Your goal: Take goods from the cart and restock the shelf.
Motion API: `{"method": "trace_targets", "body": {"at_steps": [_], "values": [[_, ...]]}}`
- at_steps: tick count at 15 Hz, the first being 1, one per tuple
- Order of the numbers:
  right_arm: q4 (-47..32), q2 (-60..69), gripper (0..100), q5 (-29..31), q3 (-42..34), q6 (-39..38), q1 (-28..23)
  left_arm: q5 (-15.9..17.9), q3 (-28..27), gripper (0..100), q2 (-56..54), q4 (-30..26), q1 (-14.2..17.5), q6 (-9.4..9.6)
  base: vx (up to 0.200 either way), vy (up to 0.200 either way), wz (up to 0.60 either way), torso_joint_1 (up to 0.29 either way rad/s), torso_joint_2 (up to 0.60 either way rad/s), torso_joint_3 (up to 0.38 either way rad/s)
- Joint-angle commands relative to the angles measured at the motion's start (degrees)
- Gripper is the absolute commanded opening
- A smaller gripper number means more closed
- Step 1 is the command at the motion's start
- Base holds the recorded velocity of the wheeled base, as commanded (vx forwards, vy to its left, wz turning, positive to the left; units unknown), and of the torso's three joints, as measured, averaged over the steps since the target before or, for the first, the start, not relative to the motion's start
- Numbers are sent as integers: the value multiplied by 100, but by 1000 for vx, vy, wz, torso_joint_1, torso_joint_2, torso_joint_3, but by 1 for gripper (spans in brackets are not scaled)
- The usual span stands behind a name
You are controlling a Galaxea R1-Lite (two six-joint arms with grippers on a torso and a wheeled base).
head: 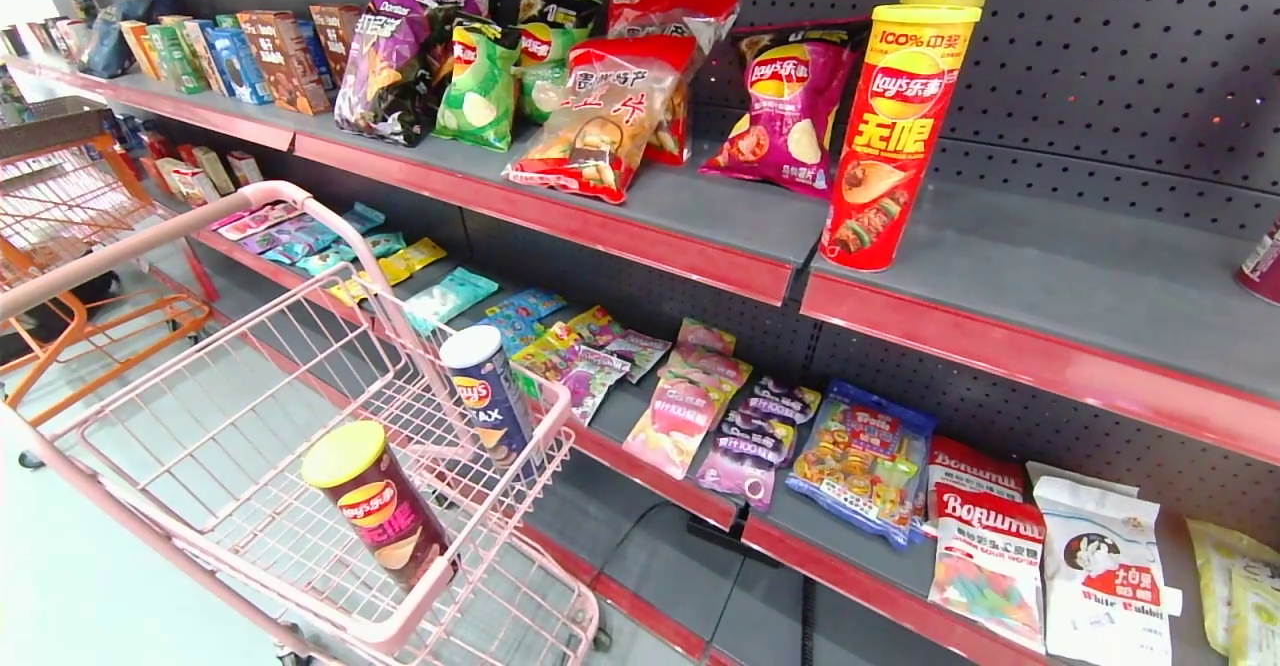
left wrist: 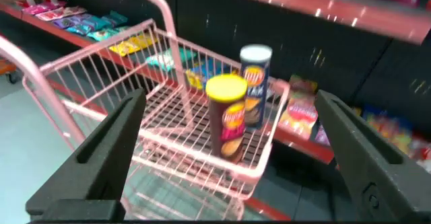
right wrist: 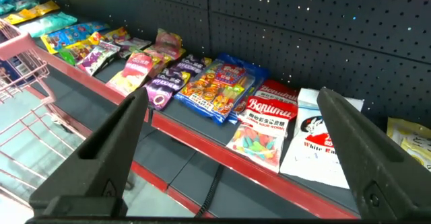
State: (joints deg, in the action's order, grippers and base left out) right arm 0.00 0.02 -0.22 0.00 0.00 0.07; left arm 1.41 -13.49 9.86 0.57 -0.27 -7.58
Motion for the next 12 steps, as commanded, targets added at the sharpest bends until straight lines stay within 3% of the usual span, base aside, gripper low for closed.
{"method": "trace_targets", "body": {"at_steps": [1,2,4,5,6,8,12], "values": [[0,-2,100,-4,0,0,10,-124,-2034,100,2802,136,-8,-402,0,0,0,0,0,0],[0,-2,100,-4,0,0,1,-124,-1841,100,3751,391,18,55,0,0,0,0,0,0],[0,-2,100,-4,0,0,10,-1,-1419,100,5439,2131,9,20,0,0,0,0,0,0],[0,-2,100,-4,0,0,1,43,-1366,100,5579,2298,9,29,0,0,0,0,0,0],[0,-2,100,-4,0,0,1,368,-997,100,6142,3063,9,55,0,0,0,0,0,0],[0,-2,100,-4,0,0,1,755,-435,100,6309,3142,-61,117,0,0,0,0,0,0],[0,-2,100,-4,0,0,10,808,145,100,6959,3625,-96,73,0,0,0,0,0,0]]}}
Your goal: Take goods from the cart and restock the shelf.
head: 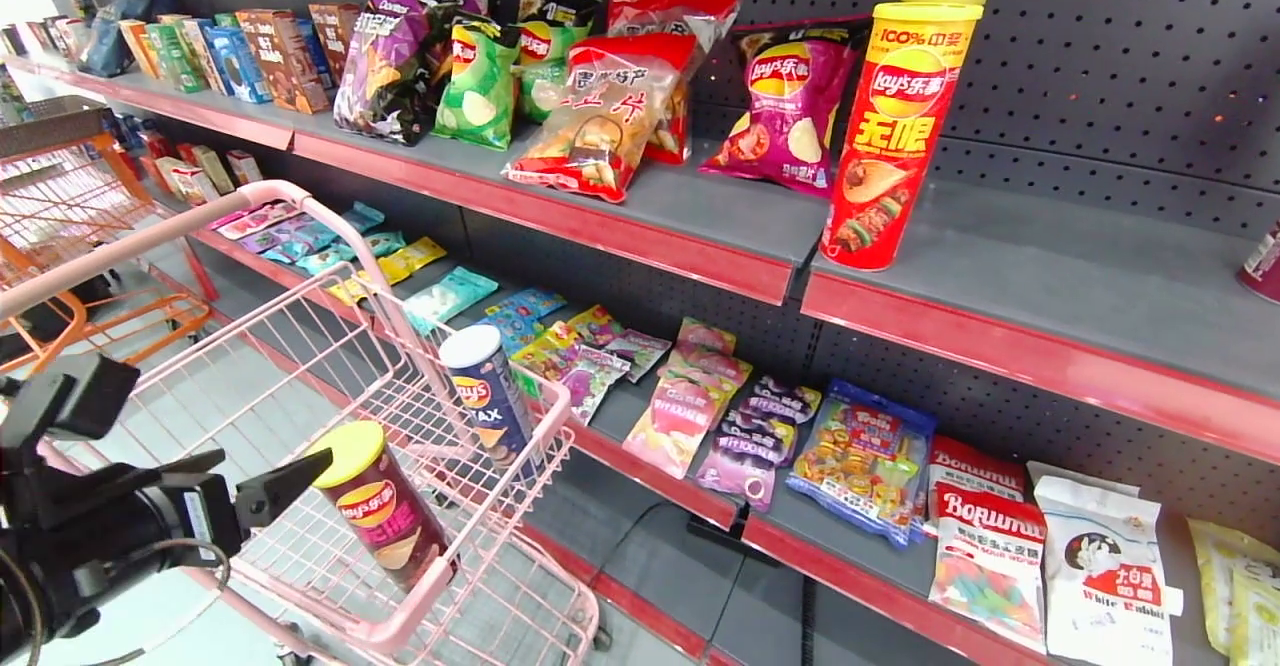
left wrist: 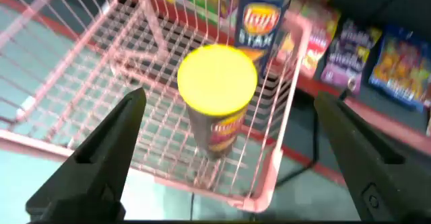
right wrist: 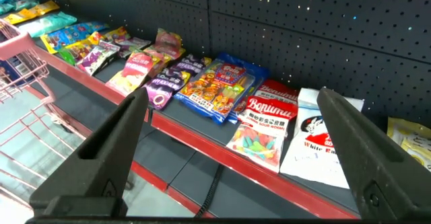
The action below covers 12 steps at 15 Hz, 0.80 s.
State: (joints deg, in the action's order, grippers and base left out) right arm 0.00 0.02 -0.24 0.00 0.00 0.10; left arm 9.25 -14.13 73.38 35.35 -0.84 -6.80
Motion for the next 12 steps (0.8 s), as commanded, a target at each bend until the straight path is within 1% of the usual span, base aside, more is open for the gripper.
{"method": "trace_targets", "body": {"at_steps": [1,2,3,4,6,9,10,12], "values": [[0,-2,100,-2,0,0,-1,42,209,100,828,314,-65,-5,0,0,0,0,0,0],[0,-2,100,-2,0,0,-1,50,244,100,1065,525,-65,-5,0,0,0,0,0,0],[0,-2,100,-2,0,0,-1,50,244,100,1162,622,-65,-5,0,0,0,0,0,0],[0,-2,100,-2,0,0,-1,59,244,100,1539,965,-65,-5,0,0,0,0,0,0],[0,-2,100,-2,0,0,-1,59,244,100,1970,1343,-92,12,0,0,0,0,0,0],[0,-2,100,-2,0,0,8,68,244,100,2357,1659,-197,21,0,0,0,0,0,0],[0,-2,100,-2,0,9,-1,77,244,100,2418,1668,-224,21,0,0,0,0,0,0],[0,-2,100,-11,0,9,-1,209,244,100,2524,1668,-224,30,0,0,0,0,0,0]]}}
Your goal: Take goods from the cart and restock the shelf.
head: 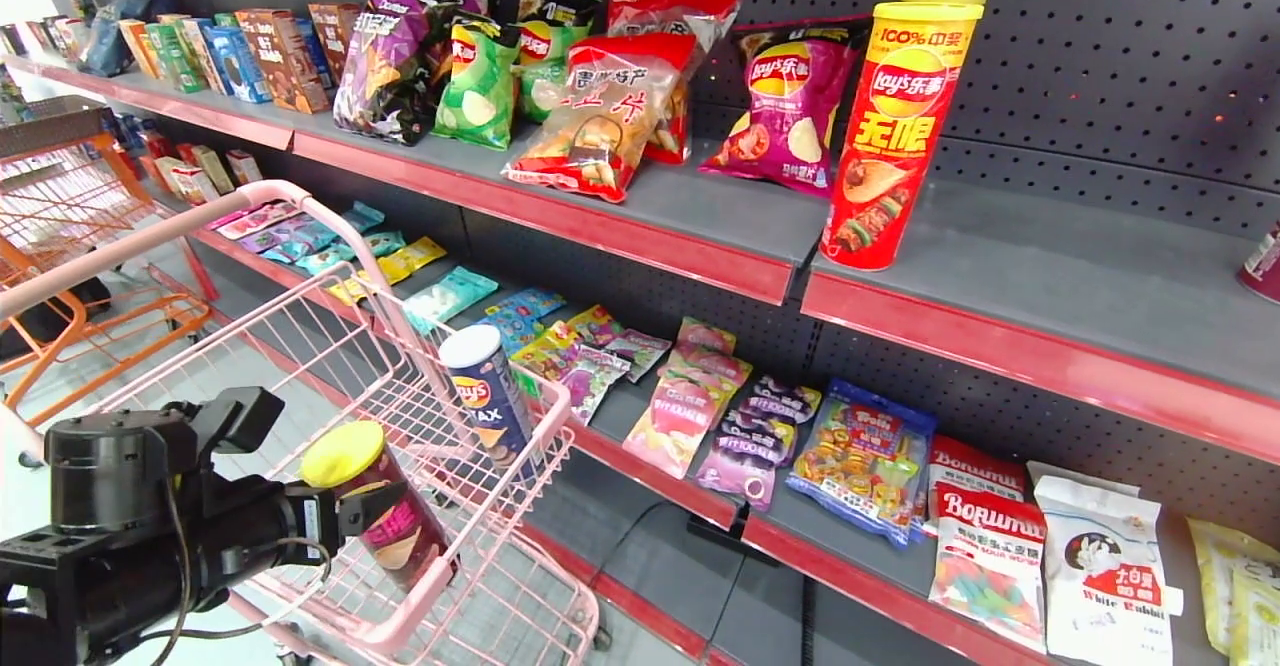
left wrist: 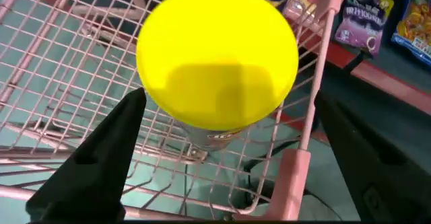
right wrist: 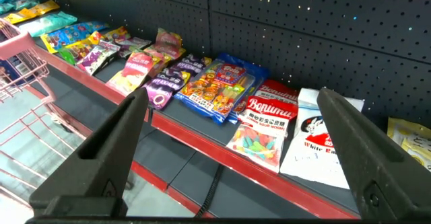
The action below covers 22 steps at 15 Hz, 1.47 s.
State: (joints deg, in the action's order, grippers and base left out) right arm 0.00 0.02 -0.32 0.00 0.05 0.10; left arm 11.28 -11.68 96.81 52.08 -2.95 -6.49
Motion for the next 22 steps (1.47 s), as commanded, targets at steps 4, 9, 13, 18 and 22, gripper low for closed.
{"method": "trace_targets", "body": {"at_steps": [4,9,13,18,22], "values": [[0,-2,100,-3,0,13,8,15,-1,100,620,470,-13,-2,0,0,0,0,0,0],[0,-2,100,-21,0,21,8,6,-36,100,1033,821,-13,7,0,0,0,0,0,0],[0,-2,100,-21,0,21,8,-29,-19,0,1657,1788,-13,33,0,0,0,0,0,0],[0,-2,100,-21,0,13,-1,-47,78,0,2018,2509,-4,156,0,0,0,0,0,0],[0,-2,100,-21,0,13,8,-47,-361,0,1200,2184,277,209,0,0,0,0,0,0]]}}
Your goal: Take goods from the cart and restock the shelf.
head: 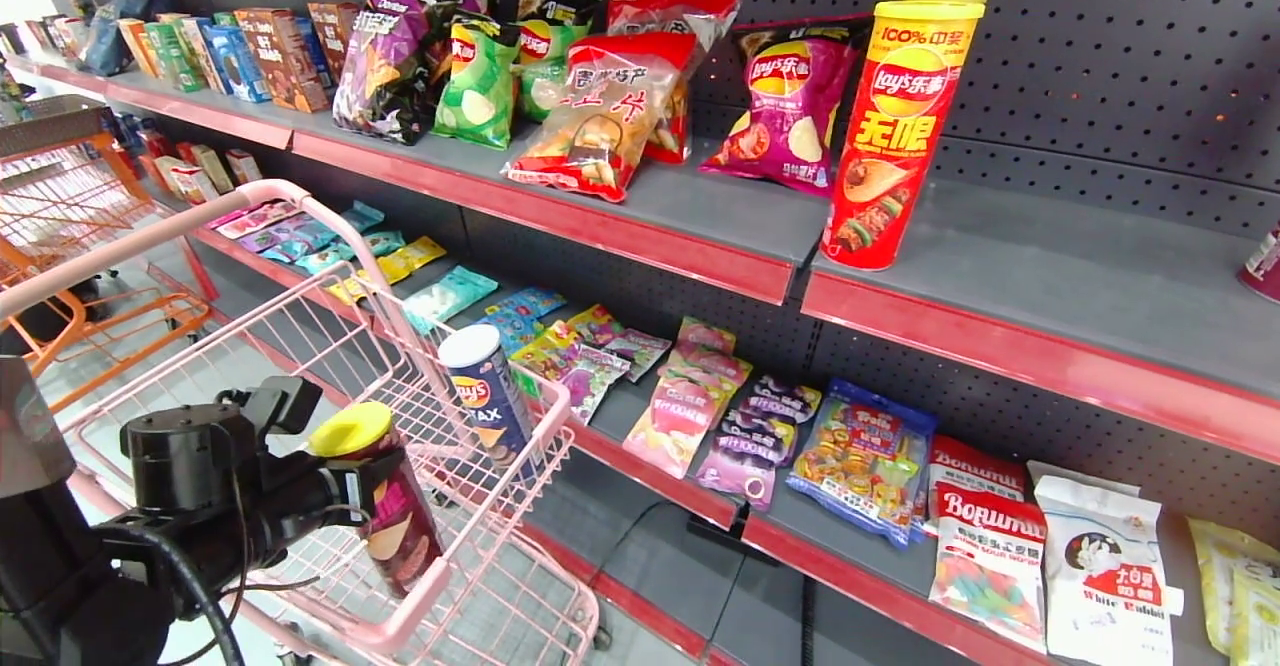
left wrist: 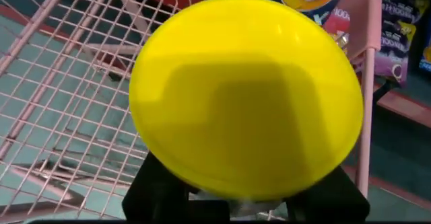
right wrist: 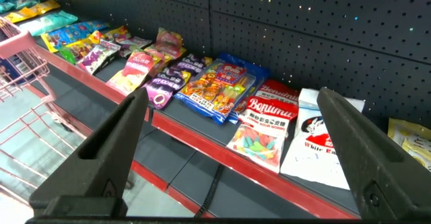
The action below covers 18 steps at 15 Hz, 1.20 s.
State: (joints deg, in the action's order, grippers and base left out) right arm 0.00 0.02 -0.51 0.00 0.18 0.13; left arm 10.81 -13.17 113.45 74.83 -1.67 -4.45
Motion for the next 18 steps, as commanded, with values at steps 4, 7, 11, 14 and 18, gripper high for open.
{"method": "trace_targets", "body": {"at_steps": [4,7,11,14,18], "values": [[0,-2,100,-2,0,8,4,52,-1839,0,-2432,-3088,563,-38,0,0,0,0,0,0],[0,-2,100,-2,0,8,4,281,-3315,0,-3856,-5575,554,-144,0,0,0,0,0,0],[0,-2,100,-2,0,8,4,360,-3737,0,-5764,-7386,457,-91,0,0,0,0,0,0],[0,-2,100,-2,0,-18,4,492,-3711,0,-7064,-8370,457,23,0,0,0,0,0,0],[0,-2,100,16,0,-9,4,439,-2972,0,-8356,-8810,483,137,0,0,0,0,0,0]]}}
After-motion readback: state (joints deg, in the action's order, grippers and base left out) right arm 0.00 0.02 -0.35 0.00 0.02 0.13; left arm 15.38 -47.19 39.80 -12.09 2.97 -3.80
